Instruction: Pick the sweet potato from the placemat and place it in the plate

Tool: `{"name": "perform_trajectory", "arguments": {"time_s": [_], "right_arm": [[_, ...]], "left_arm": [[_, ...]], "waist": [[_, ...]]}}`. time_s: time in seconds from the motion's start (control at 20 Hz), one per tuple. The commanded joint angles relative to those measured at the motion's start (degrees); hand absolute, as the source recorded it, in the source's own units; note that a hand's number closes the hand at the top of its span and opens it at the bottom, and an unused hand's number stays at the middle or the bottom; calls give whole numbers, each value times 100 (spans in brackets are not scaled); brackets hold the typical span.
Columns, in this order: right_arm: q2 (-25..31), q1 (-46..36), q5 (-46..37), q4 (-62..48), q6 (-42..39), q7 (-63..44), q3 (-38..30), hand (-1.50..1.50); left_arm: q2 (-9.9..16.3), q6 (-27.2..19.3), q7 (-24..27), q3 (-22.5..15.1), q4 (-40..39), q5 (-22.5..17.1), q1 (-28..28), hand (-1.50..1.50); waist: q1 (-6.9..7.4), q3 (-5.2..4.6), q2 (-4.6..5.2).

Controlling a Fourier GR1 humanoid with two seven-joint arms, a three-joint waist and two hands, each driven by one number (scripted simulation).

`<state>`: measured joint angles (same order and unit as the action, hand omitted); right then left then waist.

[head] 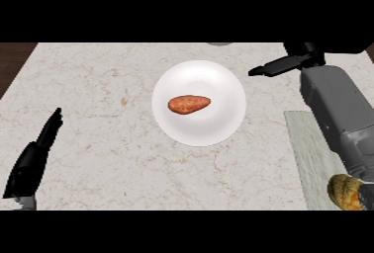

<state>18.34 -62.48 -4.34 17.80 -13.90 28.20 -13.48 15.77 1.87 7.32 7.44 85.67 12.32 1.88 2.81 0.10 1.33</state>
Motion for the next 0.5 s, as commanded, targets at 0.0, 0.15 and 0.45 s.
{"name": "perform_trajectory", "arguments": {"time_s": [0.0, 0.15, 0.45], "right_arm": [[504, 214, -33, -210, -617, 712, -49, -150], [821, 59, -176, -475, -665, 795, -25, -150], [1134, 37, -157, -785, -806, 985, -158, -150]], "left_arm": [[-73, -35, -287, -82, 69, 74, -168, 0], [25, 98, -65, 24, -80, -44, -180, 0], [-54, 139, -44, -105, 217, -33, -85, 0]], "waist": [[-24, 3, -12], [99, 5, 48], [207, 13, 67]]}}
